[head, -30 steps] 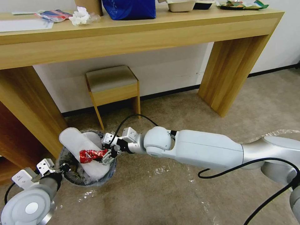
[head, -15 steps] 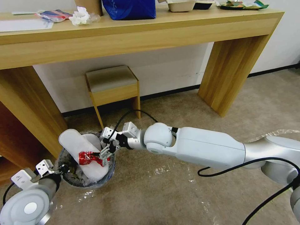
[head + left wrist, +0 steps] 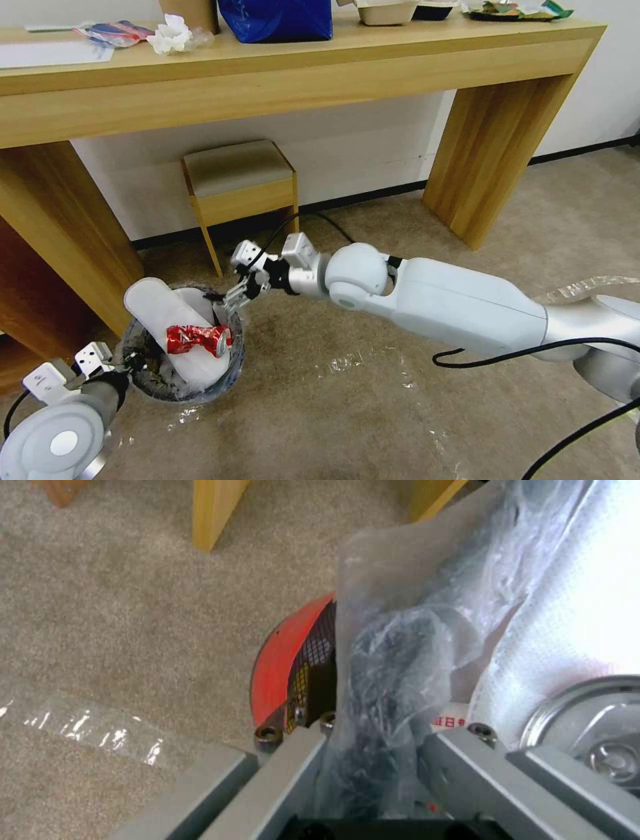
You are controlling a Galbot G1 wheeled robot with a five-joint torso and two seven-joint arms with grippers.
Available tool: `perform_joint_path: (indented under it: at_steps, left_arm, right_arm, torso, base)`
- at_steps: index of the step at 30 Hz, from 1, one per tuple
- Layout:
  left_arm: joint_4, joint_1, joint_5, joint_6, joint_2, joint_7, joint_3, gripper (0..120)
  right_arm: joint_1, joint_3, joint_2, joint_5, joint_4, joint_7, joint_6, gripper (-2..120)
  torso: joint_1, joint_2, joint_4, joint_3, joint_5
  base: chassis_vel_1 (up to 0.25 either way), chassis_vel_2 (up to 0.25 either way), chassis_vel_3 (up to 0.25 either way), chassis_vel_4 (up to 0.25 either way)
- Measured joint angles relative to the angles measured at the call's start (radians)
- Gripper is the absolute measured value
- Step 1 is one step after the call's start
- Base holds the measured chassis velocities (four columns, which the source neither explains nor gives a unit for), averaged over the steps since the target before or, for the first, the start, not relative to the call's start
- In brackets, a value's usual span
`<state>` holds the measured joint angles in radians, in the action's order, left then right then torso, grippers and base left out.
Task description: Pick up the trash bin and place the garbage on the floor into it.
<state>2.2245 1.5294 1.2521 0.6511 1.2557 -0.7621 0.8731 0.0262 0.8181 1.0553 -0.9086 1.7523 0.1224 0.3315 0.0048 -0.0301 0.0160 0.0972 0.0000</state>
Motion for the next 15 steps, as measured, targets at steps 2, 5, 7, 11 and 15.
perform_joint_path:
  at_steps: [2,5,7,11,15]
  left_arm:
    - [0.000,0.000,0.002,0.000,0.000,-0.001,0.000,0]
    - [-0.002,0.000,0.009,0.000,0.001,-0.005,-0.001,0]
    - [-0.004,-0.001,0.017,0.000,0.001,-0.007,-0.001,0]
    - [-0.010,-0.003,0.024,0.000,0.003,-0.007,0.001,0]
    - [-0.020,-0.005,0.030,-0.001,0.013,-0.005,0.002,0]
  right_arm:
    - [-0.001,-0.012,-0.006,-0.003,0.001,0.000,-0.001,100]
    - [-0.006,-0.035,-0.020,-0.009,0.009,0.001,-0.002,100]
    - [-0.012,-0.054,-0.035,-0.012,0.018,0.001,-0.003,100]
    - [-0.020,-0.073,-0.053,-0.014,0.028,0.001,-0.003,100]
    - [-0.026,-0.085,-0.073,-0.015,0.042,0.001,-0.003,100]
  torso:
    - [0.000,0.000,0.0000,0.000,0.0000]
    - [0.000,0.000,-0.0001,0.000,0.0000]
    - [0.000,0.000,0.0000,0.000,0.0000]
    - [0.000,0.000,0.0000,0.000,0.0000]
    - [0.000,0.000,0.0000,0.000,0.0000]
  base:
    - [0.000,0.000,0.000,0.000]
    - [0.000,0.000,0.000,0.000]
    - [0.000,0.000,0.000,0.000]
    - [0.000,0.000,0.000,0.000]
    - [0.000,0.000,0.000,0.000]
